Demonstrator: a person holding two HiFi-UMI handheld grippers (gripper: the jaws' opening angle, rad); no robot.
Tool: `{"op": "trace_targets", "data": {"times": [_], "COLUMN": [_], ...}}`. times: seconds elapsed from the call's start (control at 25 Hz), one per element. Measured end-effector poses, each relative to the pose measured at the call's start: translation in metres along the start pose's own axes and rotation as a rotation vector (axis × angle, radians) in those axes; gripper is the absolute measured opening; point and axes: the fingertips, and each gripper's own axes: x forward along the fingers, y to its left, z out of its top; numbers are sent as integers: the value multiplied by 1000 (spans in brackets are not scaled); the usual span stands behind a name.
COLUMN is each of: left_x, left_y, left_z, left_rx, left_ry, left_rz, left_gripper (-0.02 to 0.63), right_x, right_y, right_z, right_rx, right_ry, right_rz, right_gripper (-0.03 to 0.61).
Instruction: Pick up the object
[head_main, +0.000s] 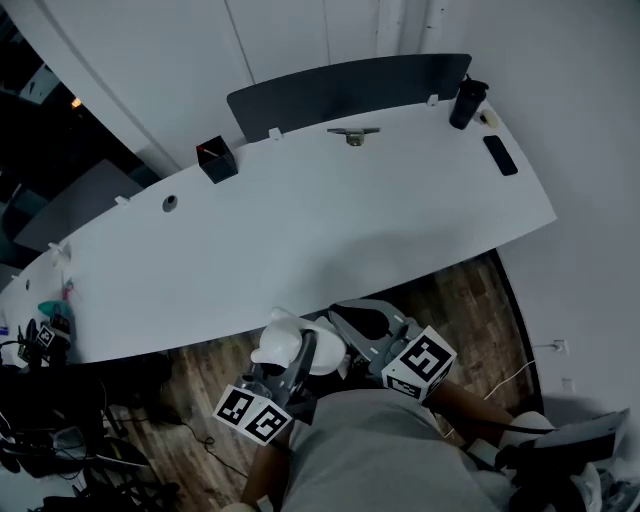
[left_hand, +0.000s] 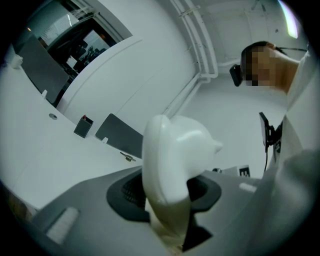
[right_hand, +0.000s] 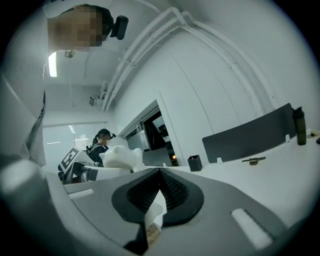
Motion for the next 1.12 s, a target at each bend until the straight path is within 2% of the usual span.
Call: {"op": "trace_targets", "data": {"times": [0.16, 0.32, 0.68, 1.12], "left_x": [-6, -10, -14, -19], "left_y": [-6, -14, -1, -3], "left_z": [-10, -4, 29, 26], "left_rx": [6, 34, 70, 50], "left_ry": [27, 24, 20, 26], "left_rz": [20, 28, -5, -66], "left_gripper": [161, 161, 161, 161], "right_x": [-10, -13, 14, 12], "right_y": [3, 7, 8, 17], "right_z": [-5, -4, 19, 18], "right_rx": [31, 40, 20, 13], "right_ry": [0, 12, 4, -1], "right_rz": [4, 14, -29, -80], "right_gripper": [2, 2, 2, 2]}}
